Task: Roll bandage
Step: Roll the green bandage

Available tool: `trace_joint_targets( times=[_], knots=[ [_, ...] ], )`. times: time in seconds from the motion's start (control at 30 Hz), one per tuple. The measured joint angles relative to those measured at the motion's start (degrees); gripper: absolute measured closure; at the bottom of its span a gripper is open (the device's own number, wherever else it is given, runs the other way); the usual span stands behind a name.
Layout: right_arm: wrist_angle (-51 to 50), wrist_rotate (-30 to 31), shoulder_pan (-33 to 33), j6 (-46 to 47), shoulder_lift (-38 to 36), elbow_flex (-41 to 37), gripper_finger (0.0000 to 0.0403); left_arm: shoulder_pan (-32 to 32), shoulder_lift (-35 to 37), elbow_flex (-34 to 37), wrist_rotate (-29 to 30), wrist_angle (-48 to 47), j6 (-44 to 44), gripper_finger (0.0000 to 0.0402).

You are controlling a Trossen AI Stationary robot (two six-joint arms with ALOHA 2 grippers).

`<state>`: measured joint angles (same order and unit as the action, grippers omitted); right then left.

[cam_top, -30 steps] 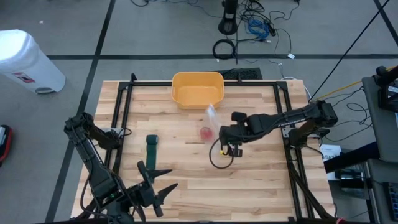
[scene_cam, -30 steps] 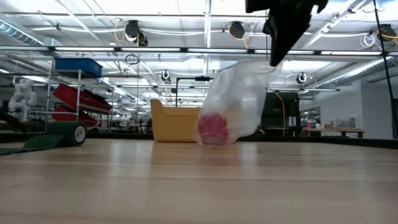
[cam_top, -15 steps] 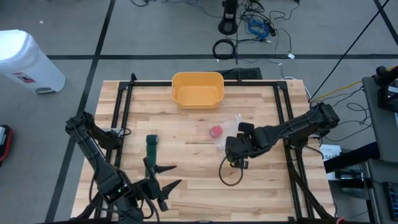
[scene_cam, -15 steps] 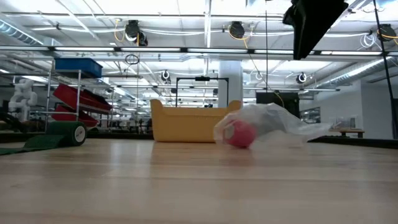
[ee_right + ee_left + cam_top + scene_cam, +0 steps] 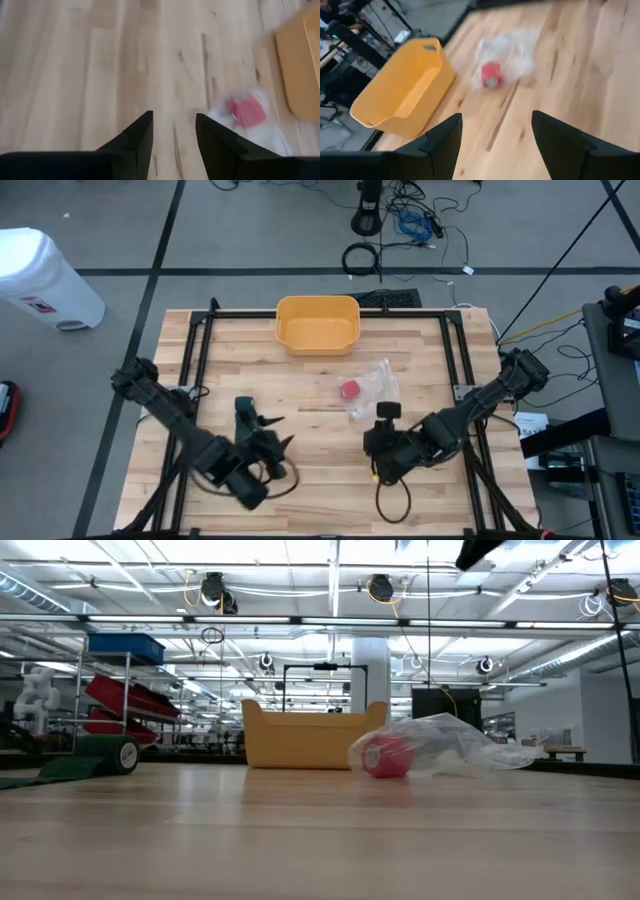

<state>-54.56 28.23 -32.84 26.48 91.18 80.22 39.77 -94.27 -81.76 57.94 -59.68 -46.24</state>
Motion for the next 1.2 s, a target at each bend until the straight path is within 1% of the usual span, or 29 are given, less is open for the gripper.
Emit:
trace_joint_targets(
  times=[0.07, 0.1, 0.13, 0.2, 0.27, 0.37, 0.43, 0.5, 0.6, 0.67, 0.87, 1.07, 1.13, 1.2],
  knots=[
    [1.76, -0.04, -0.76, -2.12, 0.00, 0.02, 0.0270, -2.49, -0.16, 1.91, -3.11, 2.77, 4.57, 0.0155],
    [2.15, -0.05, -1.06, -2.81, -0.02, 0.03, 0.0270, -3.70, -0.19, 2.72, -4.31, 2.47, 5.87, 0.0155],
    [2.16, -0.07, -1.40, -3.06, -0.14, 0.03, 0.0270, -4.85, -0.21, 3.36, -5.30, 0.95, 6.02, 0.0155],
    [2.11, -0.07, -1.92, -2.82, -0.35, 0.05, 0.0270, -7.16, -0.19, 4.53, -6.80, -3.38, 3.65, 0.0155],
    [1.56, -0.07, -2.66, -1.91, -0.55, 0.05, 0.0270, -9.02, -0.21, 5.75, -7.85, -10.84, -1.68, 0.0156],
    [1.23, -0.03, -3.66, -1.54, -0.70, 0.08, 0.0270, -10.90, -0.21, 7.92, -8.14, -23.11, -13.69, 0.0156],
    [1.04, -0.04, -4.24, -1.66, -0.70, 0.08, 0.0270, -11.88, -0.19, 10.14, -8.71, -27.82, -20.89, 0.0156],
    [1.06, -0.07, -4.52, -1.68, -0.70, 0.08, 0.0270, -12.76, -0.21, 12.45, -11.33, -30.21, -26.88, 0.0156],
    [0.99, -0.02, -4.71, -0.80, -0.72, 0.08, 0.0270, -14.58, -0.21, 16.06, -18.27, -30.21, -30.32, 0.0156],
    [0.90, 0.03, -4.74, -0.33, -0.72, 0.08, 0.0270, -15.89, -0.23, 18.38, -21.04, -30.13, -31.48, 0.0156],
    [0.91, -0.02, -4.81, 0.02, -0.76, 0.08, 0.0270, -18.95, -0.25, 24.22, -24.80, -29.43, -33.46, 0.0156],
    [0.89, 0.00, -4.78, -0.13, -0.76, 0.08, 0.0271, -20.58, -0.25, 28.57, -25.81, -29.01, -34.48, 0.0156],
    [0.91, 0.00, -4.78, -0.16, -0.76, 0.08, 0.0271, -20.63, -0.25, 29.46, -27.39, -28.15, -33.99, 0.0161],
    [0.90, 0.00, -4.78, -0.13, -0.76, 0.08, 0.0271, -20.27, -0.23, 29.71, -28.96, -26.98, -31.73, 0.0179]
  ],
)
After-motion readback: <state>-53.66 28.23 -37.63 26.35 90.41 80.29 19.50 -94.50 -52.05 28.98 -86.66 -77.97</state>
